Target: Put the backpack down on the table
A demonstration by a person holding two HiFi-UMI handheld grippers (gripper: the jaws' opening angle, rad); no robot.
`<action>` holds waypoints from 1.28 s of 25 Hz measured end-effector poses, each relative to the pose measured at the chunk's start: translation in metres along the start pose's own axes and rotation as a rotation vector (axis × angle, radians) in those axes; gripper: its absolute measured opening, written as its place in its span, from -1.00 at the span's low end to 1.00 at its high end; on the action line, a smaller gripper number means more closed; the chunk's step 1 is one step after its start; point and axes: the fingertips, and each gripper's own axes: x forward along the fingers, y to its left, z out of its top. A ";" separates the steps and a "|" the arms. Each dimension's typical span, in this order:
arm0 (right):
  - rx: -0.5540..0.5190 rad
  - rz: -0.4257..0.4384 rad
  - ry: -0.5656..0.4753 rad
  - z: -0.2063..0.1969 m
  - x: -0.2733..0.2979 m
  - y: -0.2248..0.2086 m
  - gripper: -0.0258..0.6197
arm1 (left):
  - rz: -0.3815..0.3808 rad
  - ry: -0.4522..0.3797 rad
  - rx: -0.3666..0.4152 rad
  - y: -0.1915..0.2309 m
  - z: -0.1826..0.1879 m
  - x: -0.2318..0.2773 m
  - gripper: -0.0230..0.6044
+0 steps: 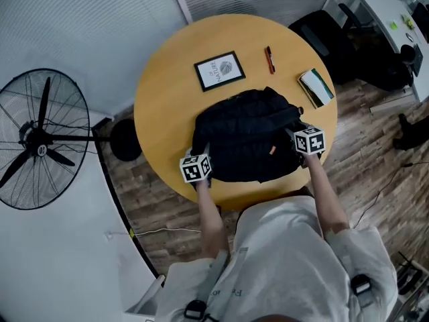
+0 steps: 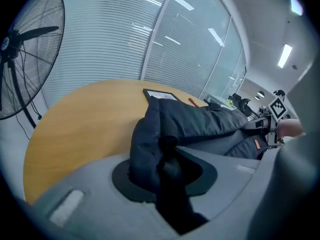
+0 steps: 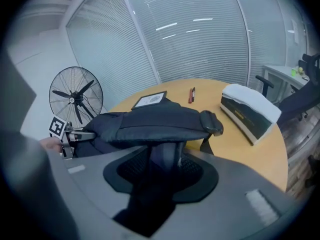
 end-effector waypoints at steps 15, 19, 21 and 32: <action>0.077 -0.054 0.128 -0.030 0.033 -0.032 -0.12 | 0.037 0.080 -0.045 0.015 -0.026 0.026 -0.48; 0.053 -0.083 0.155 -0.030 0.036 -0.034 -0.07 | 0.059 0.083 -0.037 0.015 -0.027 0.029 -0.46; 0.053 -0.080 0.150 -0.032 0.039 -0.032 -0.07 | 0.077 0.087 -0.019 0.015 -0.027 0.031 -0.45; 0.019 -0.175 0.125 -0.025 0.025 -0.034 0.00 | 0.102 0.075 -0.013 0.019 -0.021 0.021 -0.34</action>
